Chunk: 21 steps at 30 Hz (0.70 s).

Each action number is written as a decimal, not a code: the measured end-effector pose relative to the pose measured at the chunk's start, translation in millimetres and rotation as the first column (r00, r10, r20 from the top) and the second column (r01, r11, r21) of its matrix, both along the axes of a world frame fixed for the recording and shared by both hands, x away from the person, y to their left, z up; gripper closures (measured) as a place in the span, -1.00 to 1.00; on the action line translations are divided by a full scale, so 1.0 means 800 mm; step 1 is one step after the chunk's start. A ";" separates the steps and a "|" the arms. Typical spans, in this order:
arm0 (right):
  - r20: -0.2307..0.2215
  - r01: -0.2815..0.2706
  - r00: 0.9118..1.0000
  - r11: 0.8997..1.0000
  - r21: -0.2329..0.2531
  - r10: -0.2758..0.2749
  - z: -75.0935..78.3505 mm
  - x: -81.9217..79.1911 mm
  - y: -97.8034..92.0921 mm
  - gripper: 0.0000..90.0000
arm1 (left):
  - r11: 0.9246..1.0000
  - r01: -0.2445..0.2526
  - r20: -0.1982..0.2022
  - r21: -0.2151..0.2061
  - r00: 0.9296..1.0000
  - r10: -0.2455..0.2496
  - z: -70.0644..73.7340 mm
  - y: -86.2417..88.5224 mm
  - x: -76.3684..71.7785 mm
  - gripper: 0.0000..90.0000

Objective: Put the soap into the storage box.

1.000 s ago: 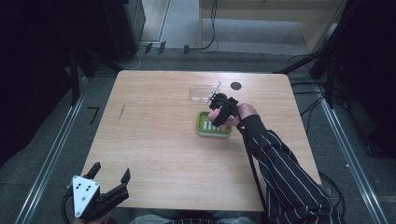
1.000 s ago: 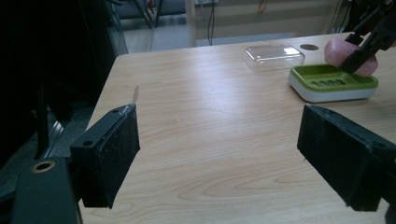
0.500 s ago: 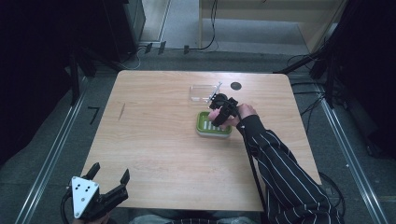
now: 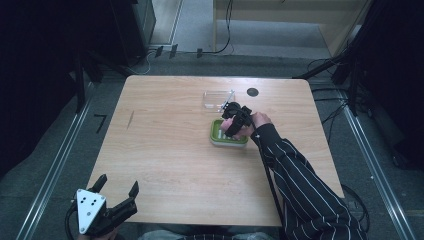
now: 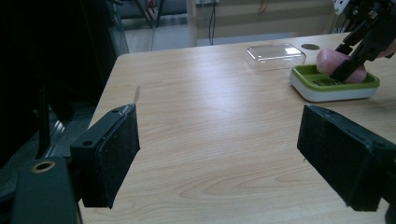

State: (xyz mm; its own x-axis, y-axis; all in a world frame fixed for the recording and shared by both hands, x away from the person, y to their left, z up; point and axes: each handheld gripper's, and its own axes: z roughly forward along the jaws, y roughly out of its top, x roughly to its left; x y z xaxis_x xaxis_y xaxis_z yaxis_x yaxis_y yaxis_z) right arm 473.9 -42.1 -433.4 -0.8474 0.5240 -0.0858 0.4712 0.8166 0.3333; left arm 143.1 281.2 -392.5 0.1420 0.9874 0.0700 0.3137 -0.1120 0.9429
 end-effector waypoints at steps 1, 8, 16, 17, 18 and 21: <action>0.001 -0.005 1.000 1.000 0.001 0.005 -0.001 0.001 0.000 -0.15 | 1.000 0.000 0.000 -0.001 1.000 0.000 0.000 0.000 0.000 -0.70; -0.006 -0.013 1.000 1.000 -0.003 0.013 -0.007 0.001 0.002 -0.15 | 1.000 0.000 0.000 0.000 1.000 0.000 0.000 0.000 0.000 -0.70; -0.011 -0.013 1.000 1.000 -0.002 0.013 -0.013 0.003 0.002 -0.15 | 1.000 0.000 0.000 0.000 1.000 0.000 0.000 0.000 0.000 -0.70; -0.011 -0.012 1.000 1.000 0.001 0.012 -0.013 0.003 0.002 -0.15 | 1.000 0.000 0.000 0.000 1.000 0.000 0.000 0.000 0.000 -0.70; -0.011 -0.013 1.000 1.000 0.000 0.013 -0.014 0.003 0.002 -0.15 | 1.000 0.000 0.000 0.000 1.000 0.000 0.000 0.000 0.000 -0.70; -0.010 -0.017 1.000 1.000 0.005 0.017 -0.015 0.003 0.002 -0.15 | 1.000 0.000 0.000 0.000 1.000 0.000 0.000 0.000 0.000 -0.70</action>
